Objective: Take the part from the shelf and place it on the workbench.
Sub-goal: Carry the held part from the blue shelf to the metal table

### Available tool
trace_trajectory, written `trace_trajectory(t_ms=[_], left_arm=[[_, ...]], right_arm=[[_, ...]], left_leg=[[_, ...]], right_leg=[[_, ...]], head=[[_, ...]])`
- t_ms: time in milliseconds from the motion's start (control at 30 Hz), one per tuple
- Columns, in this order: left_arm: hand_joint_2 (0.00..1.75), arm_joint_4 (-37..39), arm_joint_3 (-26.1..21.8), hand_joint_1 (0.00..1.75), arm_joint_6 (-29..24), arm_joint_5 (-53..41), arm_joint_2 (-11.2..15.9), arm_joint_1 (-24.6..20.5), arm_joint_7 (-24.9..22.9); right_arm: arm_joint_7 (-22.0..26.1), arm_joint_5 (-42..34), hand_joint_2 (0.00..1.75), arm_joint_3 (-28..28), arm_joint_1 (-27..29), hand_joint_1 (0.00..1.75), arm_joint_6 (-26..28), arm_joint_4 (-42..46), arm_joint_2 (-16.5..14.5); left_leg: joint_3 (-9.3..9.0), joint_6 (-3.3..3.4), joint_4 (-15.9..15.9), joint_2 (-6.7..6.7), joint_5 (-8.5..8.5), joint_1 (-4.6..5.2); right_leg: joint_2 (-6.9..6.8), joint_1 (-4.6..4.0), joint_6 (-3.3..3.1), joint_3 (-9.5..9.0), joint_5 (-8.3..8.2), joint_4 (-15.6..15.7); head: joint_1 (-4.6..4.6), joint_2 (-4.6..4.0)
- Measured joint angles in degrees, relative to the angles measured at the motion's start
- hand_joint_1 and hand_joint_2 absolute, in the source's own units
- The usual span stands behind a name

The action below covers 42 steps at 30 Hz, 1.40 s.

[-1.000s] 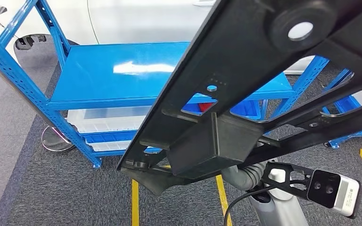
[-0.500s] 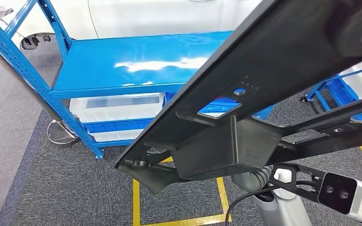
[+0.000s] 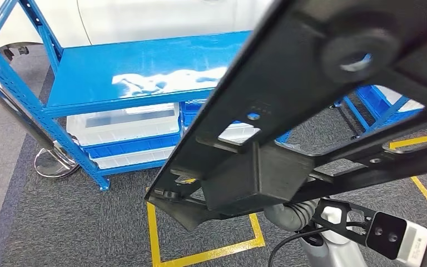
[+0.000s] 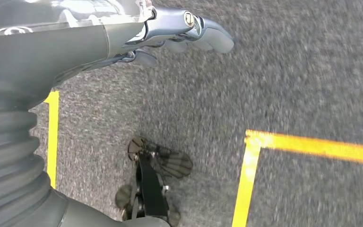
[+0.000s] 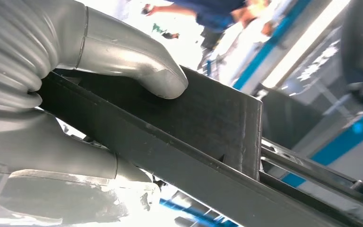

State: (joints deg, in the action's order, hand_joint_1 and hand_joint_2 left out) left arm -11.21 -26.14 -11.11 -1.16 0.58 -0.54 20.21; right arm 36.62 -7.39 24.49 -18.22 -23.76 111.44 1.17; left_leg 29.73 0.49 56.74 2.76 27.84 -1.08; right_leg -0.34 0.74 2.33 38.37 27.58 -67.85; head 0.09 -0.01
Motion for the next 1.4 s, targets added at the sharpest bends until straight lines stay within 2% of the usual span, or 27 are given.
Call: trace_trajectory(t_ms=[67, 100, 167, 233, 300, 367, 400, 433, 467, 500, 567, 633, 700, 767, 833, 900, 933, 967, 1000, 1067, 1100, 1133, 1200, 1233, 1300, 1367, 1400], left_arm=[[1.75, 0.0, 0.0, 0.0, 0.0, -0.3, -0.2, -0.2, 0.0], [1.75, 0.0, 0.0, 0.0, 0.0, -0.4, -0.2, -0.3, 0.0], [1.75, 0.0, -0.1, 0.0, -0.1, -0.6, -0.3, -0.5, 0.0], [1.75, 0.0, -0.3, 0.0, -0.1, -0.7, -0.3, -0.7, 0.0], [1.75, 0.0, -0.7, 0.0, -0.2, -0.7, -0.4, -0.7, -0.1], [1.75, 0.0, -1.1, 0.0, -0.4, -0.6, -0.4, -0.5, -0.6], [1.75, 0.0, -1.3, 0.0, -0.6, -0.6, -0.4, -0.4, -1.0], [1.75, 0.0, -1.4, 0.0, -0.9, -0.8, -0.4, -0.3, -1.5], [1.75, 0.0, -1.4, 0.0, -1.2, -1.0, -0.4, -0.2, -2.0], [1.75, 0.0, -1.4, 0.0, -1.4, -1.3, -0.4, -0.2, -2.4], [1.75, 0.0, -1.6, 0.0, -1.6, -1.8, -0.4, -0.2, -3.1], [1.75, 0.0, -1.7, 0.0, -1.4, -2.3, -0.3, -0.2, -3.4], [1.75, 0.0, -1.8, 0.0, -1.0, -3.0, -0.2, -0.4, -3.9], [1.75, 0.0, -1.8, 0.0, -0.7, -3.6, -0.1, -0.5, -4.3], [1.75, 0.0, -1.8, 0.0, -0.4, -4.1, 0.0, -0.5, -4.7], [1.75, 0.0, -1.8, 0.0, 0.0, -4.6, 0.2, -0.4, -5.0], [1.75, 0.0, -1.8, 0.0, 0.2, -4.9, 0.2, -0.4, -5.1], [1.75, 0.0, -1.8, 0.0, 0.4, -5.4, 0.3, -0.5, -5.2], [1.75, 0.0, -1.7, 0.0, 0.5, -5.7, 0.3, -0.6, -5.3], [1.75, 0.0, -1.6, 0.0, 0.4, -6.3, 0.3, -0.7, -5.7], [1.75, 0.0, -1.5, 0.0, 0.2, -6.4, 0.3, -0.7, -6.1], [1.75, 0.0, -1.4, 0.0, 0.0, -6.5, 0.2, -0.7, -6.6], [1.75, 0.0, -1.3, 0.0, -0.6, -6.6, 0.2, -0.8, -7.4], [1.75, 0.0, -1.2, 0.0, -0.8, -6.6, 0.1, -0.8, -7.7], [1.75, 0.0, -1.2, 0.0, -1.2, -6.6, 0.0, -0.7, -8.1], [1.75, 0.0, -1.2, 0.0, -1.3, -6.7, 0.0, -0.4, -8.3], [1.75, 0.0, -1.2, 0.0, -1.3, -6.7, 0.0, -0.3, -8.3]], right_arm=[[-1.3, 0.6, 1.75, 0.3, -0.3, 1.75, 0.8, -0.2, 0.0], [-1.8, 0.7, 1.75, 0.4, -0.6, 1.75, 1.1, -0.4, -0.1], [-2.2, 0.4, 1.75, 0.6, -1.3, 1.75, 1.6, -1.0, -0.1], [-1.8, 0.2, 1.75, 0.8, -1.8, 1.75, 2.2, -1.6, -0.1], [-1.0, 0.5, 1.75, 1.0, -2.2, 1.75, 2.9, -2.0, -0.1], [-0.3, 1.5, 1.75, 1.3, -2.2, 1.75, 3.4, -2.2, -0.1], [-0.1, 2.0, 1.75, 1.4, -2.0, 1.75, 3.6, -2.2, -0.1], [0.2, 2.5, 1.75, 1.6, -1.8, 1.75, 3.9, -2.2, 0.0], [0.4, 2.7, 1.75, 1.8, -1.6, 1.75, 4.3, -2.2, 0.0], [0.8, 2.8, 1.75, 2.0, -1.6, 1.75, 4.7, -2.3, 0.1], [1.8, 2.4, 1.75, 2.2, -1.6, 1.75, 5.6, -2.5, 0.6], [2.6, 1.8, 1.75, 2.3, -1.6, 1.75, 6.2, -2.8, 1.6], [2.9, 1.4, 1.75, 2.2, -1.2, 1.75, 6.3, -2.8, 3.0], [3.0, 1.3, 1.75, 2.1, -0.6, 1.75, 6.2, -2.6, 4.4], [3.1, 1.2, 1.75, 1.9, -0.3, 1.75, 6.2, -2.4, 5.5], [3.2, 0.9, 1.75, 1.7, 0.3, 1.75, 6.2, -2.3, 6.3], [3.2, 0.7, 1.75, 1.5, 0.6, 1.75, 6.2, -2.3, 6.8], [3.2, 0.6, 1.75, 1.2, 0.8, 1.75, 6.2, -2.2, 7.2], [3.2, 0.5, 1.75, 0.8, 1.0, 1.75, 6.2, -2.1, 7.6], [3.3, 0.6, 1.75, 0.3, 1.1, 1.75, 6.2, -1.5, 8.0], [3.3, 0.9, 1.75, 0.1, 1.3, 1.75, 6.3, -1.1, 8.0], [3.3, 1.3, 1.75, -0.1, 1.6, 1.75, 6.5, -0.6, 8.0], [3.4, 2.1, 1.75, -0.2, 2.7, 1.75, 7.3, 0.2, 8.1], [3.4, 2.4, 1.75, -0.3, 3.3, 1.75, 7.7, 0.6, 8.3], [3.4, 2.2, 1.75, -0.3, 3.9, 1.75, 8.3, 1.1, 8.5], [3.4, 1.1, 1.75, -0.3, 3.8, 1.75, 9.0, 1.2, 9.1], [3.4, 0.4, 1.75, -0.3, 3.7, 1.75, 9.3, 1.1, 9.6]], left_leg=[[0.05, -0.39, 0.1, 0.61, -0.04, 0.21], [0.14, -0.67, 0.1, 0.88, -0.08, 0.32], [0.26, -1.29, 0.1, 1.48, -0.22, 0.47], [0.49, -1.85, 0.6, 1.1, 0.41, 0.38], [2.47, -2.2, 5.0, -0.6, 3.2, 0.24], [6.27, -2.39, 12.9, -1.84, 6.73, 0.22], [7.78, -2.45, 15.9, -2.05, 7.45, 0.22], [8.37, -2.46, 16.8, -2.16, 7.0, 0.22], [7.88, -2.43, 15.4, -2.27, 5.43, 0.19], [6.42, -2.36, 12.0, -2.63, 3.12, 0.12], [3.16, -2.11, 4.5, -4.73, -0.1, -0.14], [1.95, -1.78, 1.4, -6.1, -0.64, -0.18], [1.97, -1.2, 1.2, -5.31, -0.82, -0.1], [1.89, -0.41, 0.8, -4.17, -1.15, -0.21], [1.94, 0.06, 0.6, -2.88, -1.29, -0.19], [2.05, 0.17, 0.7, -1.58, -1.25, -0.08], [2.06, 0.18, 0.7, -0.93, -1.22, -0.05], [2.03, 0.17, 0.7, -0.31, -1.18, -0.03], [1.96, 0.11, 0.7, 0.28, -1.12, -0.01], [1.75, -0.18, 0.8, 1.3, -0.92, 0.18], [1.67, -0.43, 0.8, 1.75, -0.8, 0.31], [1.59, -0.7, 0.8, 2.19, -0.69, 0.43], [1.36, -1.33, 0.7, 3.13, -0.52, 0.55], [1.31, -1.64, 0.9, 2.91, -0.22, 0.49], [2.47, -2.09, 3.9, 0.86, 1.97, 0.34], [5.87, -2.26, 11.3, -1.52, 5.81, 0.24], [7.64, -2.31, 15.0, -1.96, 7.14, 0.24]], right_leg=[[-1.54, -0.48, -0.88, -4.63, -1.92, 7.8], [-2.02, -0.74, -1.36, -5.57, -2.15, 9.7], [-1.72, -1.03, -2.22, -5.38, -2.13, 10.4], [-1.06, -0.72, -2.96, -5.39, -2.5, 10.9], [-0.43, -0.43, -3.59, -5.51, -2.89, 11.4], [0.48, -0.53, -3.81, -5.33, -3.0, 11.4], [1.05, -0.57, -3.83, -5.27, -3.01, 11.3], [1.67, -0.58, -3.83, -5.22, -2.99, 11.1], [2.32, -0.57, -3.79, -5.21, -2.94, 10.9], [2.97, -0.55, -3.71, -5.21, -2.87, 10.7], [4.25, -0.61, -3.33, -4.93, -2.7, 10.2], [5.32, -0.6, -2.65, -4.31, -2.84, 9.9], [6.05, -0.45, -1.91, -3.9, -3.08, 9.9], [4.47, -0.46, -1.26, -3.08, -1.94, 8.2], [1.9, -0.41, -0.65, -0.17, 1.39, 2.1], [1.03, -0.17, -0.25, 3.39, 4.25, -5.2], [0.9, -0.07, -0.17, 4.08, 4.31, -6.7], [0.71, -0.01, -0.19, 3.53, 3.28, -5.7], [0.27, -0.02, -0.32, 1.84, 1.48, -2.5], [-1.88, -0.45, -0.97, -2.63, -1.64, 5.9], [-2.68, -0.74, -1.43, -3.98, -2.31, 8.6], [-3.09, -1.0, -1.84, -4.53, -2.42, 9.9], [-2.07, -1.1, -2.56, -4.4, -2.45, 10.2], [-1.52, -0.97, -2.84, -4.45, -2.59, 10.3], [-0.43, -0.63, -3.49, -4.6, -2.93, 10.8], [0.74, -0.59, -3.83, -4.55, -3.05, 10.8], [1.43, -0.63, -3.88, -4.53, -3.06, 10.8]], head=[[-0.03, 0.01], [-0.04, 0.0], [-0.06, 0.01], [-0.08, 0.01], [-0.15, 0.0], [-0.2, 0.01], [-0.21, 0.01], [-0.21, 0.01], [-0.21, 0.01], [-0.21, 0.01], [-0.19, 0.0], [-0.16, 0.01], [-0.17, 0.01], [0.09, 0.01], [0.41, 0.0], [0.46, 0.01], [0.48, 0.01], [0.48, 0.01], [0.49, 0.0], [0.48, 0.0], [0.46, -0.01], [0.44, 0.0], [0.42, 0.01], [0.41, 0.01], [0.33, 0.01], [0.21, -0.01], [0.18, -0.01]])
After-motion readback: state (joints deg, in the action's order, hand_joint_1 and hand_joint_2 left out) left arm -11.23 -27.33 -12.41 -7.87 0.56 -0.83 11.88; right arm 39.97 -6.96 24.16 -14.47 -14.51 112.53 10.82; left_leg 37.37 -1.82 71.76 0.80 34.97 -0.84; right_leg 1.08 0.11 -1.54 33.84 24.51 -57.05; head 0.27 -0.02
